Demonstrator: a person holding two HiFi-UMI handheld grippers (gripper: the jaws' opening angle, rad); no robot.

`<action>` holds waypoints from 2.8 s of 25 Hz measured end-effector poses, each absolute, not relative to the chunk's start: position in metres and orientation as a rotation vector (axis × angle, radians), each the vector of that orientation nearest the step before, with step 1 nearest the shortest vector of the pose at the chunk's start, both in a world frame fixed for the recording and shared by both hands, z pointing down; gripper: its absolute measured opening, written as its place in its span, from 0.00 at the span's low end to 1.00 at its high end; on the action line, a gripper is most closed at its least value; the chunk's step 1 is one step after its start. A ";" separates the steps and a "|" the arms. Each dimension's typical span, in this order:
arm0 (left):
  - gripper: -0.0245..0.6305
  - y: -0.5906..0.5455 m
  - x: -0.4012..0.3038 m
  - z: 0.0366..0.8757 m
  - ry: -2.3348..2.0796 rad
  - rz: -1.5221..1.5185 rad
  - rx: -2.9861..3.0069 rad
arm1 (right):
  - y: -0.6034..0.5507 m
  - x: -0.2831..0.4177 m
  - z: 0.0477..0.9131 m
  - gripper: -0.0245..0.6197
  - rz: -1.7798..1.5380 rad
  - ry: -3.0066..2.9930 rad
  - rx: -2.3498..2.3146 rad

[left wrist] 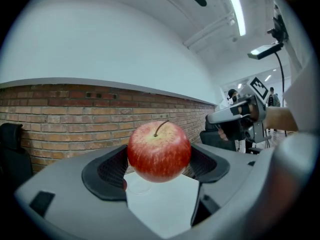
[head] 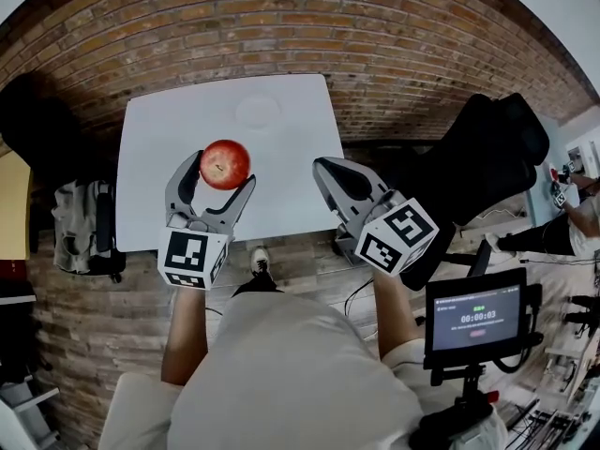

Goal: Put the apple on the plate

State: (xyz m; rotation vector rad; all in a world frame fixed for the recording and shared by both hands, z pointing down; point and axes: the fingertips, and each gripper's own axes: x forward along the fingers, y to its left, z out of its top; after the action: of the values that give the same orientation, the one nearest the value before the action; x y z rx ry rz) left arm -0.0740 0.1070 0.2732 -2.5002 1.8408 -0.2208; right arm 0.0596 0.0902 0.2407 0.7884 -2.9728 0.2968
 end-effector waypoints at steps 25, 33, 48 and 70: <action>0.63 -0.011 -0.129 0.287 1.731 -0.259 -2.596 | -0.015 0.008 0.259 0.04 0.287 -2.912 0.951; 0.63 -0.035 -0.135 0.295 1.675 -0.274 -2.638 | -0.030 -0.003 0.271 0.04 0.283 -2.872 1.016; 0.63 -0.059 -0.126 0.320 1.653 -0.326 -2.694 | -0.043 -0.003 0.291 0.04 0.368 -2.840 1.017; 0.63 -0.134 -0.109 0.380 1.608 -0.376 -2.760 | -0.106 0.017 0.339 0.04 0.504 -2.746 1.057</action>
State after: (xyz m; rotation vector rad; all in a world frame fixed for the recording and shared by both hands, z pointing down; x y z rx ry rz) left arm -0.1093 -0.1341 0.3804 -2.7597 1.6076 -0.3756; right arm 0.0168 -0.1059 0.3388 1.0575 -2.7459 0.5044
